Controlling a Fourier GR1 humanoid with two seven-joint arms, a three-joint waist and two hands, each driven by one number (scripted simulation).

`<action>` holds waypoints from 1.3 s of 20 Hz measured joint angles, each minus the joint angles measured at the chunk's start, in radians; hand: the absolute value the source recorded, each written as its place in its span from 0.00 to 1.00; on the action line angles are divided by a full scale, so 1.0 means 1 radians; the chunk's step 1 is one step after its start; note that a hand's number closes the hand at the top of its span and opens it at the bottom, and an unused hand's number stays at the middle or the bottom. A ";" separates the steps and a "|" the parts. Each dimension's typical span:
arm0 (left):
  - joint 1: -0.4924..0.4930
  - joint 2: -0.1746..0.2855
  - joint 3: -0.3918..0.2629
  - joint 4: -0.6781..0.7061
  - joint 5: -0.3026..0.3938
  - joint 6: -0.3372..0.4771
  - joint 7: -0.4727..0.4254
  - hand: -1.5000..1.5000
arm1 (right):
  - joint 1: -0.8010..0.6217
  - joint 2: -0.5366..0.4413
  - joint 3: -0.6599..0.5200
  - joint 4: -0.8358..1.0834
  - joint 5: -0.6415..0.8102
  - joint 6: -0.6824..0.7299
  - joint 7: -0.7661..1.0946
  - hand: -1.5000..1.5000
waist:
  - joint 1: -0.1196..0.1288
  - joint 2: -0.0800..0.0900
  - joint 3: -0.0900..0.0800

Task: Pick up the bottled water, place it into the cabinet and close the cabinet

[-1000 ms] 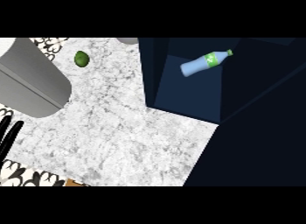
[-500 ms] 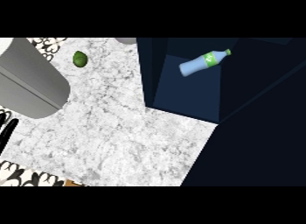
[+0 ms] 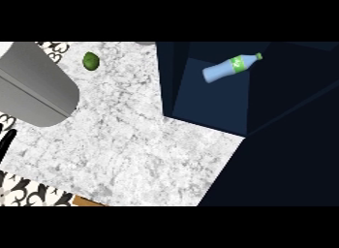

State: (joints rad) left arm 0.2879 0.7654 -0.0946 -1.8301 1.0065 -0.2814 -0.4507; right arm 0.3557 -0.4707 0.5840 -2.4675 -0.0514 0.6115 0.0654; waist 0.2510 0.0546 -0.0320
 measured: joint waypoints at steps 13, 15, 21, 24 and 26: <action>-0.018 0.009 0.013 0.014 0.011 -0.029 0.002 0.00 | -0.049 0.062 -0.012 0.042 -0.087 -0.012 0.049 1.00 | 0.025 0.013 0.000; -0.021 0.009 0.014 0.019 0.013 -0.030 0.004 0.00 | -0.088 0.074 -0.021 0.051 -0.091 -0.017 0.073 1.00 | 0.023 0.012 0.001; -0.025 0.014 0.021 0.028 0.019 -0.036 0.007 0.00 | -0.229 0.112 -0.043 0.123 -0.101 -0.033 0.176 1.00 | 0.024 0.005 0.002; -0.027 0.013 0.022 0.037 0.023 -0.036 0.010 0.00 | -0.307 0.147 -0.055 0.179 -0.113 -0.047 0.222 1.00 | 0.015 0.001 0.003; -0.027 0.014 0.023 0.042 0.023 -0.038 0.012 0.00 | -0.361 0.175 -0.068 0.226 -0.121 -0.061 0.251 1.00 | 0.014 0.000 0.004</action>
State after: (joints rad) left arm 0.2611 0.7799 -0.0713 -1.7876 1.0294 -0.3190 -0.4387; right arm -0.0055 -0.2959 0.5158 -2.2418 -0.1729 0.5501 0.3168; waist 0.2651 0.0545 -0.0282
